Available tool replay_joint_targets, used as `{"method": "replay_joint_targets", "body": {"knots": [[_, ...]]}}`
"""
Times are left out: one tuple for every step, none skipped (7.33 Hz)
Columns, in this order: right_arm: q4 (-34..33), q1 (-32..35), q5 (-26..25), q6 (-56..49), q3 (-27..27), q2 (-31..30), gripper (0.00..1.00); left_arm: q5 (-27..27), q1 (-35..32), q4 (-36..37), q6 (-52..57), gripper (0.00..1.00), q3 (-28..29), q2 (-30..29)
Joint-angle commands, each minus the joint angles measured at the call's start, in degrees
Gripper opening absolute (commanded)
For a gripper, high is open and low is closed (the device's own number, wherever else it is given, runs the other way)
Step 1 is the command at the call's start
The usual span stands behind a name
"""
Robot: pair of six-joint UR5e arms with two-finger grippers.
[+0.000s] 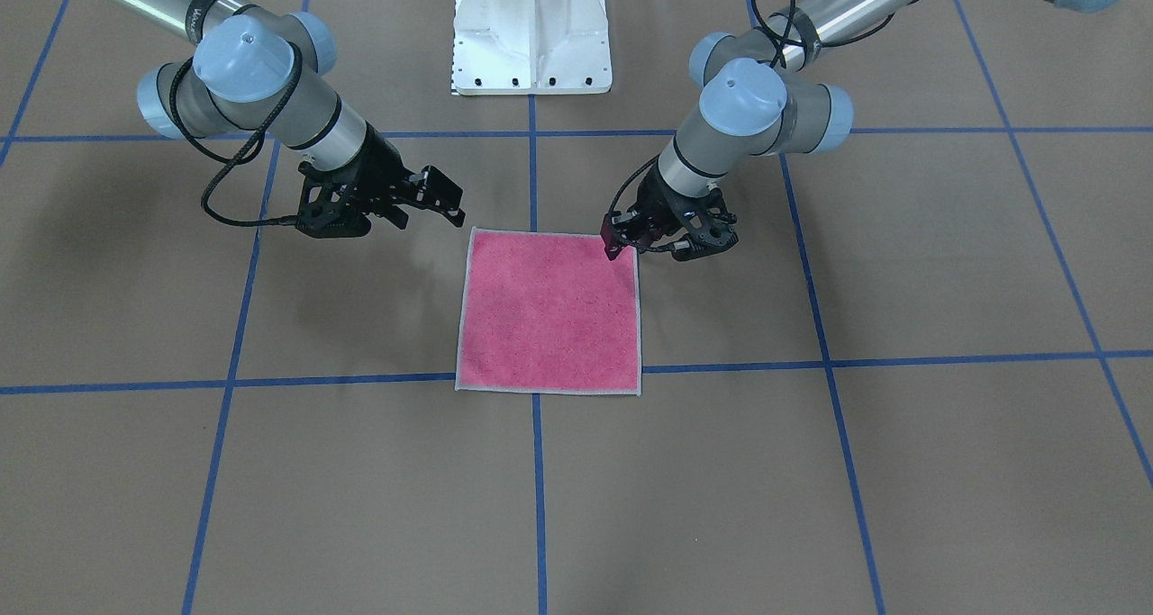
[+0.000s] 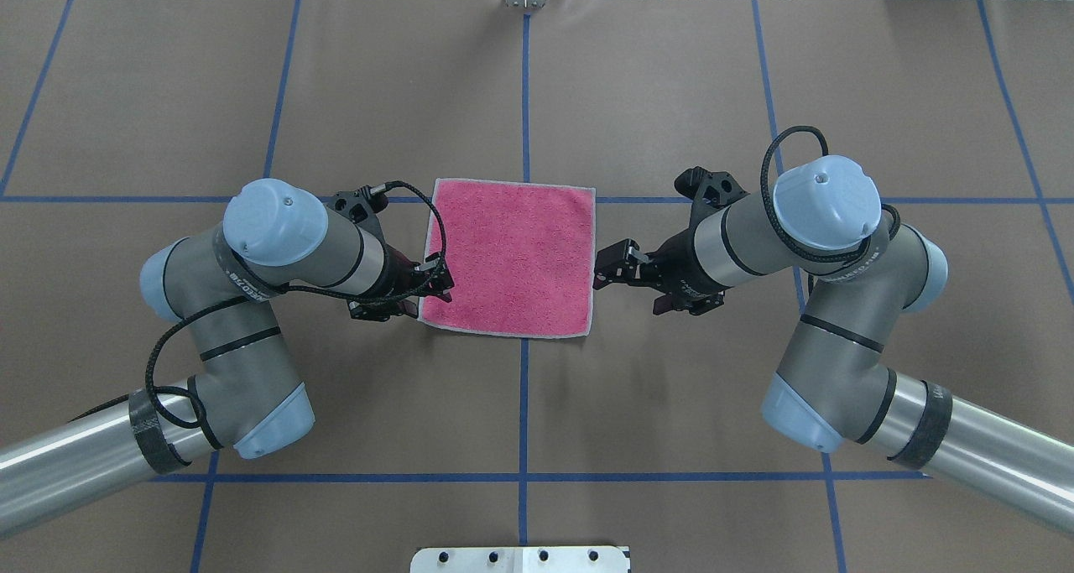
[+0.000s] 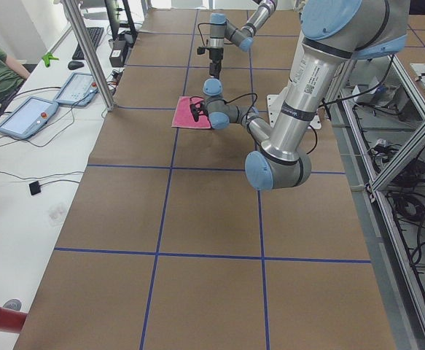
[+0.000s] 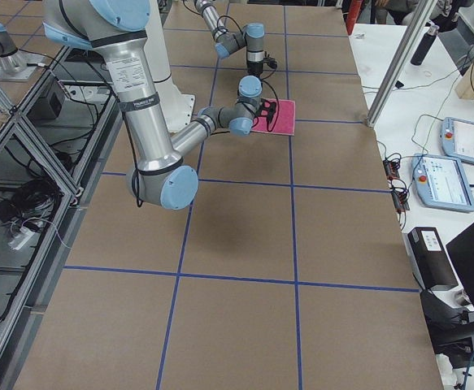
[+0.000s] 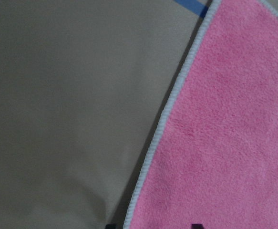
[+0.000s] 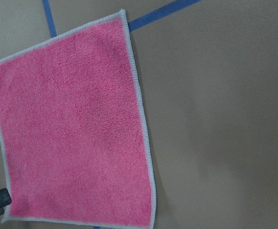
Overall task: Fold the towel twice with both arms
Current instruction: 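Grasp the pink towel's near corners with both grippers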
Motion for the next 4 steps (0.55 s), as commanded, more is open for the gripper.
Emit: {"method": "replay_joint_targets", "body": {"knots": [[0.02, -0.18, 0.0, 0.07, 0.03, 0.03, 1.0, 0.0, 0.17, -0.02, -0.23, 0.26, -0.11, -0.01], [-0.06, -0.44, 0.0, 0.07, -0.06, 0.21, 1.0, 0.0, 0.17, -0.02, -0.06, 0.04, -0.37, -0.01], [-0.07, -1.31, 0.0, -0.02, -0.23, 0.29, 1.0, -0.09, 0.09, -0.02, -0.06, 0.0, -0.46, 0.08], [-0.07, -2.1, -0.09, -0.02, -0.5, 0.56, 1.0, -0.09, 0.08, -0.02, 0.03, 0.0, -0.54, 0.08]]}}
